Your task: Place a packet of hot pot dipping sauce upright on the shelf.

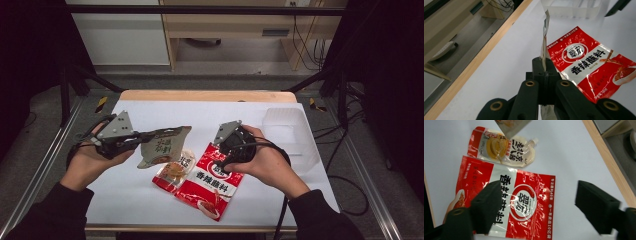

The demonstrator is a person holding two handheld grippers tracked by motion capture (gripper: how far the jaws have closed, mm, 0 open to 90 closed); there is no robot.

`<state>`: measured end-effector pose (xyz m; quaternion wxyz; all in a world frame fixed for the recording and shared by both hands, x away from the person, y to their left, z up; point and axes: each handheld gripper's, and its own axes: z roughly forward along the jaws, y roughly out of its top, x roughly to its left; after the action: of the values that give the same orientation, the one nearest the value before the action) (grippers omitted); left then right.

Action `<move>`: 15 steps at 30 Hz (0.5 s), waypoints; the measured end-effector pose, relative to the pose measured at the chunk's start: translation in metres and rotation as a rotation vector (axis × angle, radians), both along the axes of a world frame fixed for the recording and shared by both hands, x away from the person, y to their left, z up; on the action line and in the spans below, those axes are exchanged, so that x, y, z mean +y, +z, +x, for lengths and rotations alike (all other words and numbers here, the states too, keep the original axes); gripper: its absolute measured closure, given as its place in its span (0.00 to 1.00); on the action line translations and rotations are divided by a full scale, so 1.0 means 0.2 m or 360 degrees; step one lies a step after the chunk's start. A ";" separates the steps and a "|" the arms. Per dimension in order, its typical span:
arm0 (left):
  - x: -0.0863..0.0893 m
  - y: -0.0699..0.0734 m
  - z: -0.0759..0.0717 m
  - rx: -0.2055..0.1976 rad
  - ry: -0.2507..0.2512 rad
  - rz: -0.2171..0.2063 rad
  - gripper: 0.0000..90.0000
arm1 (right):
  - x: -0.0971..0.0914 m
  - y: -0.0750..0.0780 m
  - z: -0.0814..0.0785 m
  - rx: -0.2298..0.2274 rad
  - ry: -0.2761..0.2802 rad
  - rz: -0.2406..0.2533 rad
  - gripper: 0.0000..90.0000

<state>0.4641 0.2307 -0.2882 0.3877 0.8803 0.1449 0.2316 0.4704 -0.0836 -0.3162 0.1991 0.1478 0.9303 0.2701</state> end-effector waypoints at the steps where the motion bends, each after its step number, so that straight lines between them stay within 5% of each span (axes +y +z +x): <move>1: -0.02 0.00 0.00 0.0003 -0.0016 0.0000 1.00 | 0.00 0.01 0.00 0.0000 0.0005 -0.0007 0.31; 15: -0.24 -0.03 0.00 0.0030 -0.0198 0.0025 1.00 | 0.02 0.11 0.05 -0.0071 0.0064 -0.0020 0.43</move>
<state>0.4641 0.1833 -0.2933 0.3930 0.8928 0.0915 0.2000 0.4799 -0.0794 -0.2950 0.2154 0.1218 0.9301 0.2714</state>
